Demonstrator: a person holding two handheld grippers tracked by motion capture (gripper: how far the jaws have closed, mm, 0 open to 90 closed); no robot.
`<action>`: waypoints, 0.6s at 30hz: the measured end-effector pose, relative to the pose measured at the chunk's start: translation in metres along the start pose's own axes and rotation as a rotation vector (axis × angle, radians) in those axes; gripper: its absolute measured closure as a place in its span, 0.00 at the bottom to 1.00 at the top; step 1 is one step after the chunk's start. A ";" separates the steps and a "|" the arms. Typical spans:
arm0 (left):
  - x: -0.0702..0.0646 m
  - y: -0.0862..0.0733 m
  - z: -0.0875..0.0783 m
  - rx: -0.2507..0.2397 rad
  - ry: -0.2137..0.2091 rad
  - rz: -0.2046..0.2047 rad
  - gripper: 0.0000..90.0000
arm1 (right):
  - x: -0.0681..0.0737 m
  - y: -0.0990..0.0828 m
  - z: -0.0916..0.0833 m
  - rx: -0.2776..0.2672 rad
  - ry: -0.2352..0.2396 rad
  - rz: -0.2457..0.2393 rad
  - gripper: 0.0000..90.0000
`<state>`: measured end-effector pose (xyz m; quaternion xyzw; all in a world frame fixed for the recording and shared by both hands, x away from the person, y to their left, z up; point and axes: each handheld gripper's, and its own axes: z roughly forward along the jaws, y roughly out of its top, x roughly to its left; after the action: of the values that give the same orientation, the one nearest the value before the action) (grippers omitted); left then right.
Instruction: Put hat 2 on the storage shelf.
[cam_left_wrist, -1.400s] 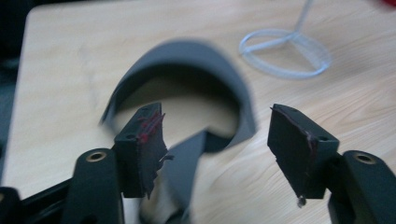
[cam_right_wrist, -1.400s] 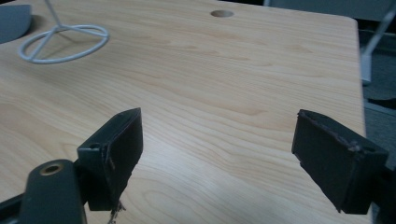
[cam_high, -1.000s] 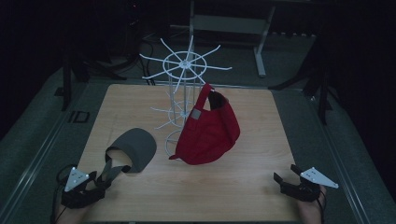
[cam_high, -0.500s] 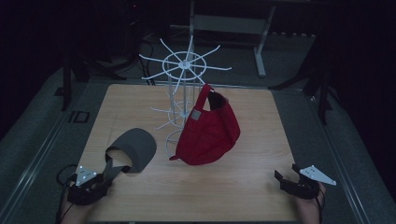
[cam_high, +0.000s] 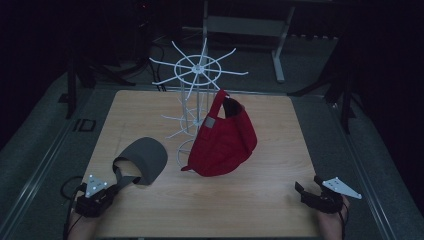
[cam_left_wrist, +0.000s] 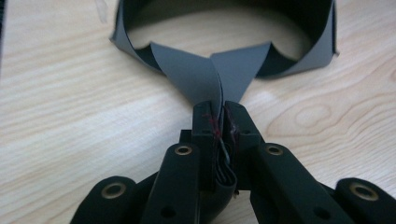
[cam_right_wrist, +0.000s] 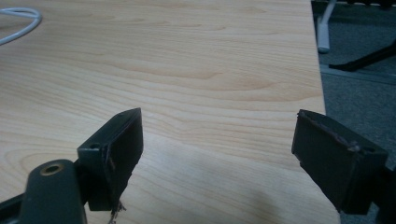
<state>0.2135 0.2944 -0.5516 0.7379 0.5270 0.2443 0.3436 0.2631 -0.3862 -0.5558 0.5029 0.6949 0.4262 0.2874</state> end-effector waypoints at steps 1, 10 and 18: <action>0.002 0.016 -0.012 -0.058 -0.001 0.004 0.94 | -0.001 0.000 0.000 0.005 -0.004 0.008 0.18; -0.004 0.074 -0.040 -0.193 -0.020 0.077 0.94 | -0.001 0.000 0.000 0.004 -0.012 0.015 0.18; -0.016 0.108 -0.056 -0.268 -0.055 0.135 0.95 | -0.002 -0.001 -0.002 -0.014 -0.012 0.027 0.19</action>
<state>0.2336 0.2708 -0.4331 0.7257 0.4292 0.3147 0.4360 0.2621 -0.3888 -0.5556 0.5128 0.6833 0.4318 0.2893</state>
